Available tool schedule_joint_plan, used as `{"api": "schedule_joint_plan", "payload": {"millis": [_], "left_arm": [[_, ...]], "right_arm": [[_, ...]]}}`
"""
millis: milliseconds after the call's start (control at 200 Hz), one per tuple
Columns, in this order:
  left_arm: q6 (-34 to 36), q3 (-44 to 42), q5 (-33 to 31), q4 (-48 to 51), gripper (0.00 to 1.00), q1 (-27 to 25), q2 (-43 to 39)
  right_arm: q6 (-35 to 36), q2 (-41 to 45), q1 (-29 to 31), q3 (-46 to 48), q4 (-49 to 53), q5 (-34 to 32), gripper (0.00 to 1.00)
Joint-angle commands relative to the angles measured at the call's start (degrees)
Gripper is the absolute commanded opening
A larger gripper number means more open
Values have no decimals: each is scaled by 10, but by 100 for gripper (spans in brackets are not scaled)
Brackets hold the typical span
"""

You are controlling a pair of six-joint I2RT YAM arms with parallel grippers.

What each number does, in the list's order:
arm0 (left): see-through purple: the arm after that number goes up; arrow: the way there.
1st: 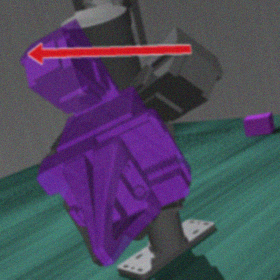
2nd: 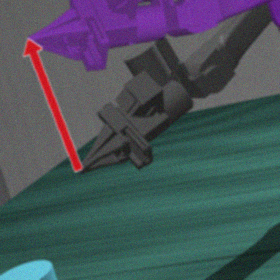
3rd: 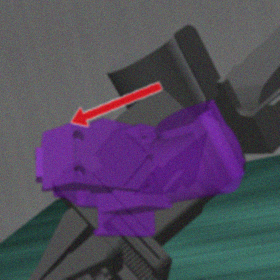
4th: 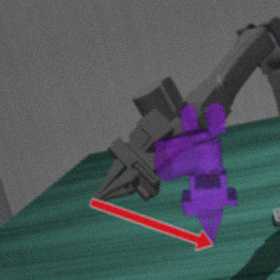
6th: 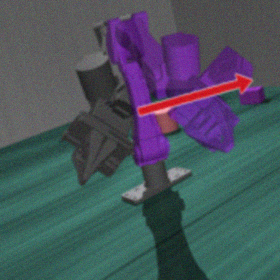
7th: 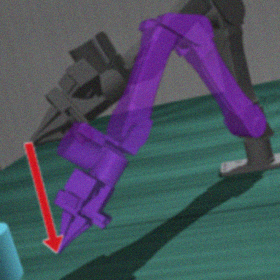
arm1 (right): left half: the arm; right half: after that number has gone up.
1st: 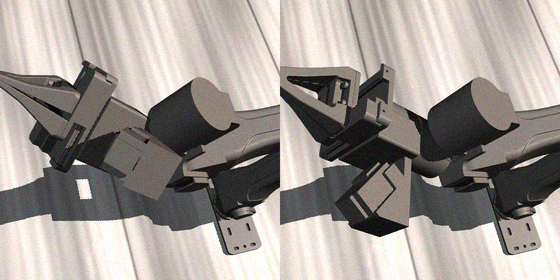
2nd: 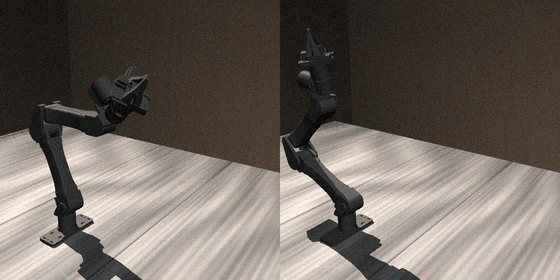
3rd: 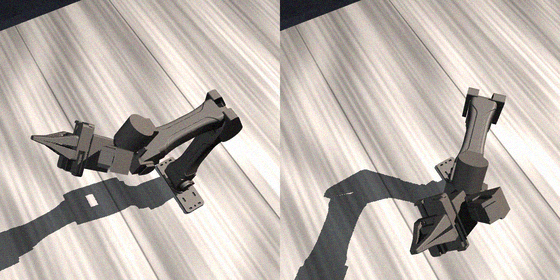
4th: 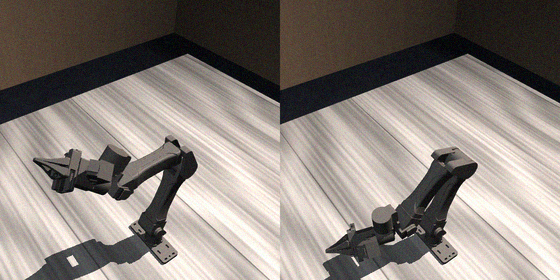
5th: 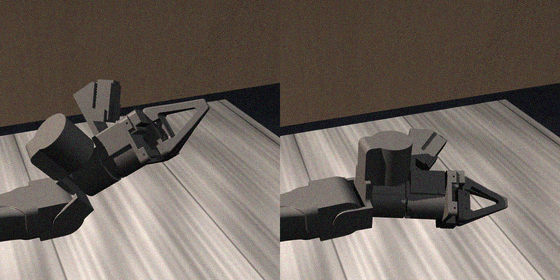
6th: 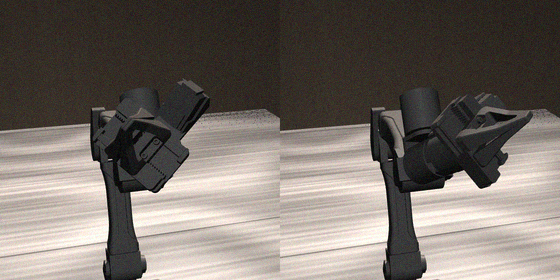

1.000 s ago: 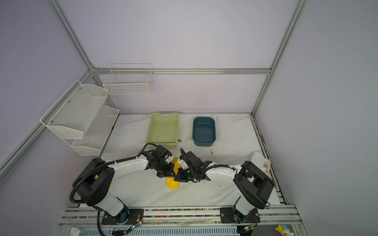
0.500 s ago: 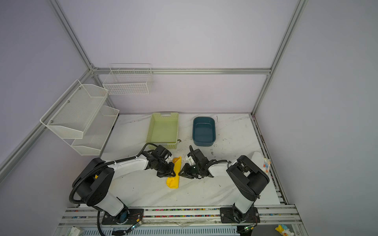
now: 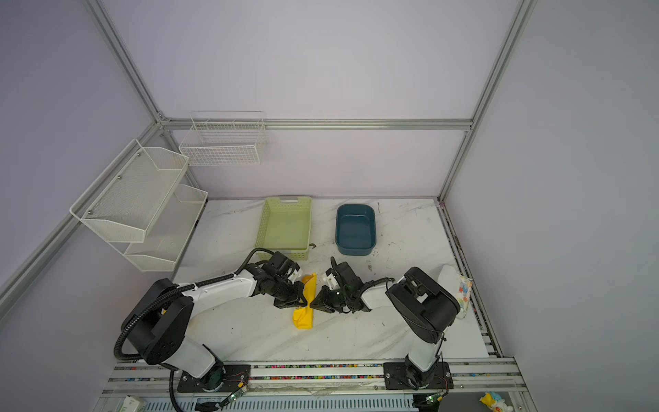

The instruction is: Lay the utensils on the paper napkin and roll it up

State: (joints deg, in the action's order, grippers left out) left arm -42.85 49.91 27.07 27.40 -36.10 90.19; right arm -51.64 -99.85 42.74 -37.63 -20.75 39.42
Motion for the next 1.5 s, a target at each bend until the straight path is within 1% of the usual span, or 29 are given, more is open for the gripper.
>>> {"api": "schedule_joint_plan", "payload": {"millis": [0,240,540,785,1040,1110,1300,1435,1495], "left_arm": [[0,56,19,-16,3,-8,-1],[-7,58,30,-37,3,-16,21],[-13,42,26,-46,3,-19,37],[-12,23,25,-53,5,-20,52],[-12,8,24,-60,5,-20,65],[-11,7,24,-61,6,-19,66],[-12,5,21,-64,16,-19,65],[-13,5,22,-67,25,-19,58],[-14,4,23,-69,31,-19,55]], "right_arm": [[-12,-6,1,5,-22,3,15],[-14,-5,1,5,-25,1,14],[-12,3,1,7,-19,-1,13],[10,24,1,-4,33,-27,12],[24,56,1,-11,87,-54,20],[26,68,0,-15,112,-70,20],[41,96,-1,-25,156,-89,21],[37,113,-1,-22,169,-97,21],[35,122,-1,-20,177,-103,21]]}}
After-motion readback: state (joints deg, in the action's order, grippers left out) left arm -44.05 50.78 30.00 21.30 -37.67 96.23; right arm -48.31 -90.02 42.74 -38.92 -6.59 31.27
